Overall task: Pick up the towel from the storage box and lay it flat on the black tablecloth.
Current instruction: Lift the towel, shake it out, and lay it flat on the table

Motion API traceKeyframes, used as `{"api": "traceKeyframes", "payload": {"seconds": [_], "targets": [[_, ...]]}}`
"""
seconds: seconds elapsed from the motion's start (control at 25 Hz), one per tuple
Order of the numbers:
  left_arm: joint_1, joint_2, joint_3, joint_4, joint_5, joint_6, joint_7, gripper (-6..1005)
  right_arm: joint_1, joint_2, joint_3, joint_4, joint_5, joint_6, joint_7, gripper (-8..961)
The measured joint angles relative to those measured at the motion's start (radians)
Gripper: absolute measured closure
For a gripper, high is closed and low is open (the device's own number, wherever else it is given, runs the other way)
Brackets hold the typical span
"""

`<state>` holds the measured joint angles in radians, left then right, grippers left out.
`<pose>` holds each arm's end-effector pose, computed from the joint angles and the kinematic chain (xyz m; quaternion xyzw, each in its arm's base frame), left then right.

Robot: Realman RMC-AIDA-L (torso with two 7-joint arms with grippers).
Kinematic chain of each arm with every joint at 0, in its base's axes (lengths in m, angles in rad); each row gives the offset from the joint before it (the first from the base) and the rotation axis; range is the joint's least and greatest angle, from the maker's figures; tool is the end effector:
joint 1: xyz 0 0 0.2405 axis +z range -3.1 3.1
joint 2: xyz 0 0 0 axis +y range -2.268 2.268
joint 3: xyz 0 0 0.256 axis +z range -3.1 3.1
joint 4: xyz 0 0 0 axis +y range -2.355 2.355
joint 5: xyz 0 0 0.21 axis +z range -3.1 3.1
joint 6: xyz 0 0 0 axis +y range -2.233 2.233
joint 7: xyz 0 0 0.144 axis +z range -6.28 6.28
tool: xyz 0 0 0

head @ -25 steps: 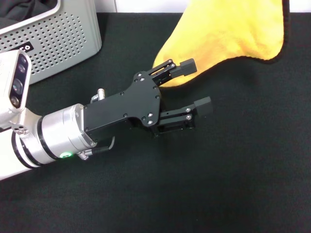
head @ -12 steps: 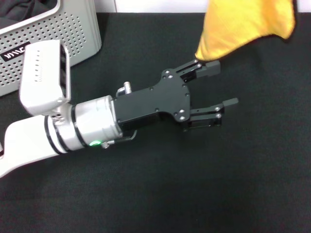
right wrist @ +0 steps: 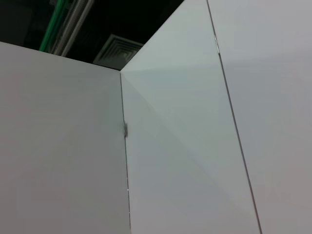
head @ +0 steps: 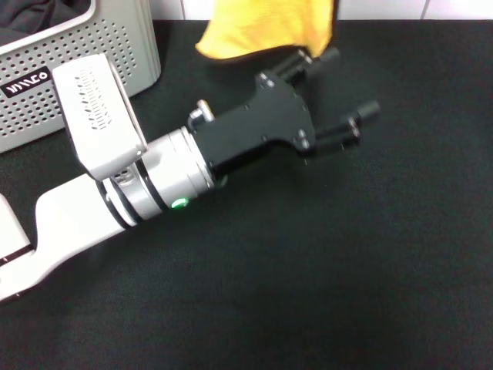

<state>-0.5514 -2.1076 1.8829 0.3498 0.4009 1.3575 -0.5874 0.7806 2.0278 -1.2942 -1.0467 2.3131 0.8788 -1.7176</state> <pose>-0.1772 0.3173 -0.0820 -0.8643 -0.0461 -0.4499 0.2203 0.0011 0.4371 0.0922 -0.7817 0.0722 0.5639 0.2563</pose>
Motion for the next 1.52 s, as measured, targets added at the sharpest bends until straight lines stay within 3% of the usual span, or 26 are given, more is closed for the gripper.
{"api": "traceKeyframes", "payload": {"seconds": [0.32, 0.4, 0.84, 1.24, 1.52], "targets": [[0.034, 0.0, 0.18, 0.023, -0.445, -0.098, 0.219, 137, 0.033, 0.0, -0.048, -0.004, 0.078, -0.057, -0.118, 947], [0.038, 0.0, 0.207, 0.023, -0.505, -0.101, 0.255, 137, 0.039, 0.0, -0.049, -0.009, 0.081, -0.069, -0.119, 947], [0.064, 0.0, 0.316, 0.066, -0.589, -0.105, 0.331, 169, 0.04, 0.0, -0.064, -0.032, 0.127, -0.123, -0.158, 946], [0.092, 0.0, 0.328, 0.124, -0.603, -0.147, 0.433, 214, 0.031, 0.0, -0.192, -0.054, 0.296, -0.208, -0.355, 947], [0.066, 0.0, 0.424, 0.125, -0.812, -0.174, 0.55, 245, 0.033, 0.0, -0.244, -0.085, 0.37, -0.259, -0.446, 946]]}}
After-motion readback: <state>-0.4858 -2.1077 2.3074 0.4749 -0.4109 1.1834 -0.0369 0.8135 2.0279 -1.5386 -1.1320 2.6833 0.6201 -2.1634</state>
